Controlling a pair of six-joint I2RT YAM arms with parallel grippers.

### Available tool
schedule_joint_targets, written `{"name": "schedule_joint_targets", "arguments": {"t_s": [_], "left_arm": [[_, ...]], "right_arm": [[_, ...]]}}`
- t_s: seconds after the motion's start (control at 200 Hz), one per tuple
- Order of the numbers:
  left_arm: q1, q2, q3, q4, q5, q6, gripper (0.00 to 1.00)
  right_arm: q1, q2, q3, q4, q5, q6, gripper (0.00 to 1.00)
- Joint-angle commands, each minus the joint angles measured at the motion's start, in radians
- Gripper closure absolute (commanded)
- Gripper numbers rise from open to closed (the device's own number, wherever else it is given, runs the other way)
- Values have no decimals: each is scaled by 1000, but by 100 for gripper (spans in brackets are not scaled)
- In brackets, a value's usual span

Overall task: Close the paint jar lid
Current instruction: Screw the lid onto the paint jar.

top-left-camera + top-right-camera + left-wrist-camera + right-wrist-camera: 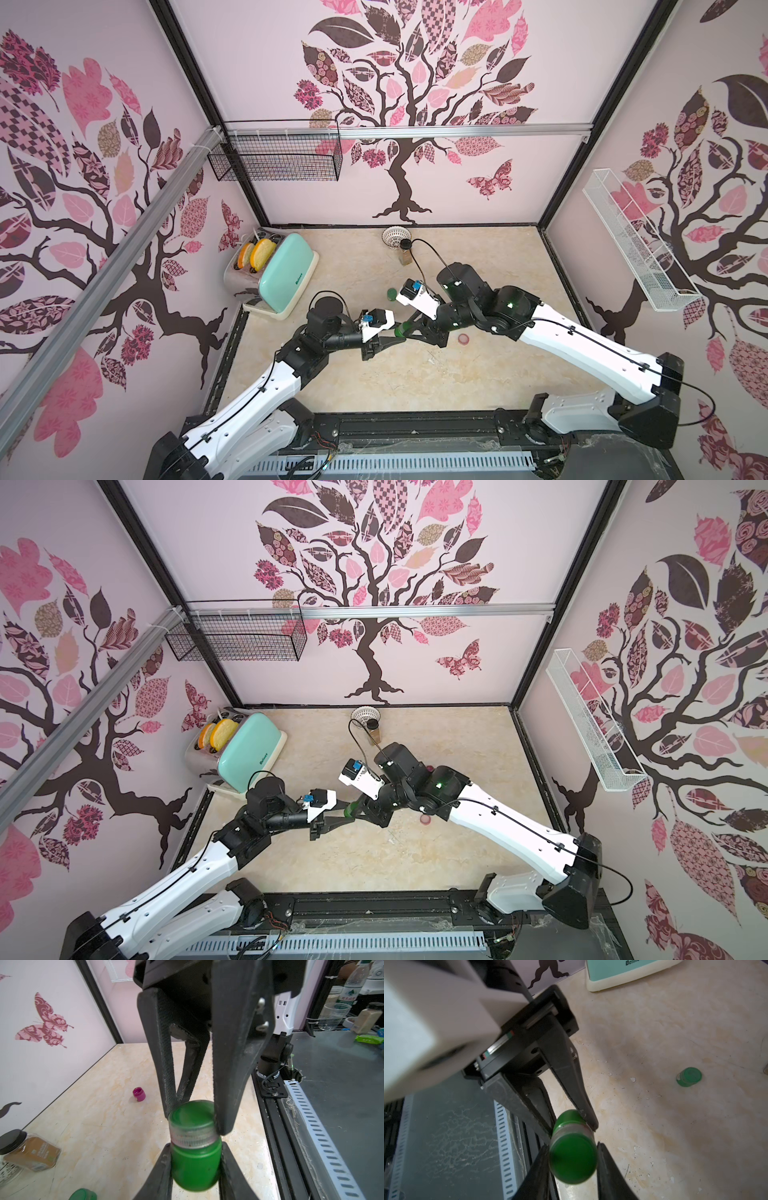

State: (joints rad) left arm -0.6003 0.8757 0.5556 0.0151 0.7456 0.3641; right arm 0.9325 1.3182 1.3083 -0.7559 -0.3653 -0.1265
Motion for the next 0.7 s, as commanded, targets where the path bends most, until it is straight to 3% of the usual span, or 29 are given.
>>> {"name": "schedule_joint_targets", "arguments": {"t_s": [0.0, 0.19, 0.46, 0.695], "left_arm": [[-4, -25, -2, 93, -36, 2, 85], [-4, -32, -7, 95, -55, 7, 85], [-4, -38, -8, 95, -67, 12, 85], [-4, -41, -10, 93, -65, 12, 85]], "right_arm": [[16, 39, 8, 53, 50, 262, 90], [63, 67, 20, 33, 152, 435, 86], [87, 128, 83, -14, 193, 710, 79], [92, 128, 105, -12, 207, 760, 70]]}}
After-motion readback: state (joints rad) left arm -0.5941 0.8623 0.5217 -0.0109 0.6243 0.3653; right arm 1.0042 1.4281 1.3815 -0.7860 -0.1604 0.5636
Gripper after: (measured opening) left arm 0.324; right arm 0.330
